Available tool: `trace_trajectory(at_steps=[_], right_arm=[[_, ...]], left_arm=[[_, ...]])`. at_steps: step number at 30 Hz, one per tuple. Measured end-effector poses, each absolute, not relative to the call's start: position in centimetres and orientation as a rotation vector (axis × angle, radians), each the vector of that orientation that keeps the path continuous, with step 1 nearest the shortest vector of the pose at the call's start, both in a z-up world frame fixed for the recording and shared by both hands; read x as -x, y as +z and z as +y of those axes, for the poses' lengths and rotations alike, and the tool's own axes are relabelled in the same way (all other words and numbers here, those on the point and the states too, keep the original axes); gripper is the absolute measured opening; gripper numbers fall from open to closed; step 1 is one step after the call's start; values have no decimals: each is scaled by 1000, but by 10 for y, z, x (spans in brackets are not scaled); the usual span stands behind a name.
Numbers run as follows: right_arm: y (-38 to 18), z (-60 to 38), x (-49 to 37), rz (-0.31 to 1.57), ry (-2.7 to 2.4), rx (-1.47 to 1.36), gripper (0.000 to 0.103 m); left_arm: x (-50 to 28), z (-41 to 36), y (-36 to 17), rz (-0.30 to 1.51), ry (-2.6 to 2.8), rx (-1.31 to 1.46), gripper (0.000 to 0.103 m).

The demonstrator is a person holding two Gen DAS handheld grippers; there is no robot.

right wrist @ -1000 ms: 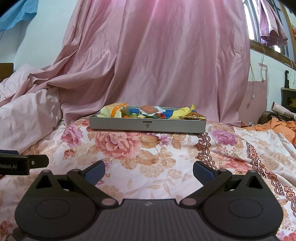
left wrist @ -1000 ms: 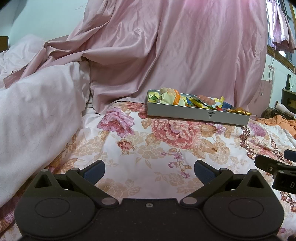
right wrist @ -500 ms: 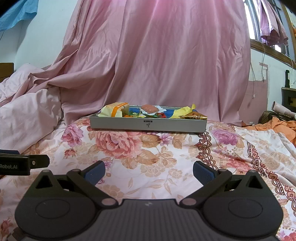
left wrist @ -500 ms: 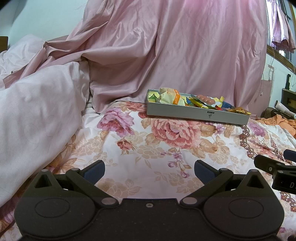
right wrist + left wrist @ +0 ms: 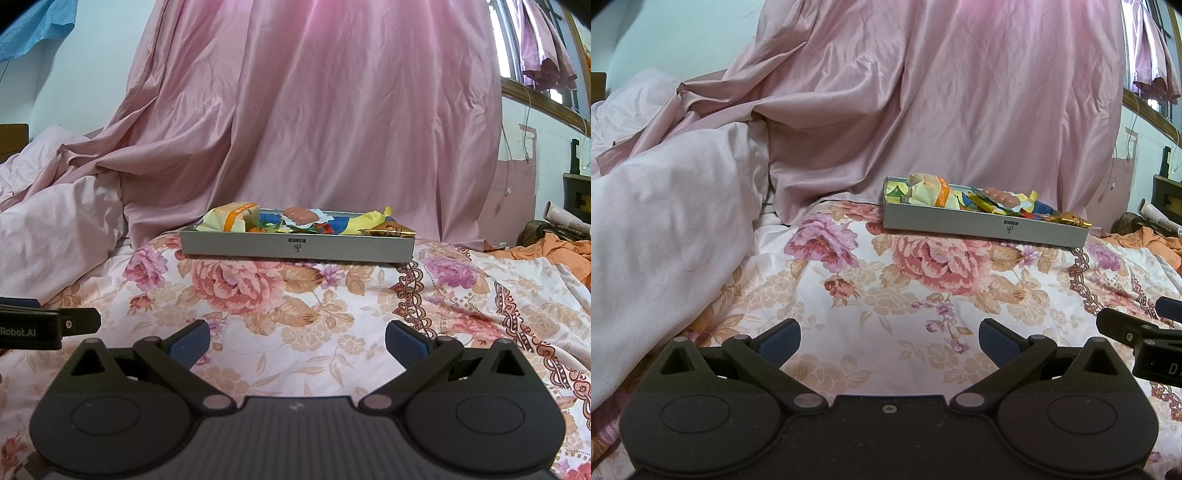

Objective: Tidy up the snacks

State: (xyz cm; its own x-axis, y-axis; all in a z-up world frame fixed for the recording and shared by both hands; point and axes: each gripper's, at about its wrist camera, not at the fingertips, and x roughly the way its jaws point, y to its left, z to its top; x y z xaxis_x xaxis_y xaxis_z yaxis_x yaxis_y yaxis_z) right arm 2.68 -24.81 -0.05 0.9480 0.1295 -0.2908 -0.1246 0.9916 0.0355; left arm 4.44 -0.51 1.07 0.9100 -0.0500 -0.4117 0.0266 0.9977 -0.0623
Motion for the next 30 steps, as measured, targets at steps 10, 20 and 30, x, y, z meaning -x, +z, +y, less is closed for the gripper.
trace_trajectory(at_steps=[10, 20, 30], right_arm=[[0, -247, -26, 298, 129, -16, 103], [-1, -246, -26, 299, 130, -16, 103], [-1, -246, -27, 300, 129, -17, 103]], left_arm=[[-44, -5, 11, 426, -39, 56, 102], [-45, -5, 10, 426, -40, 56, 102], [-44, -6, 9, 430, -43, 56, 102]])
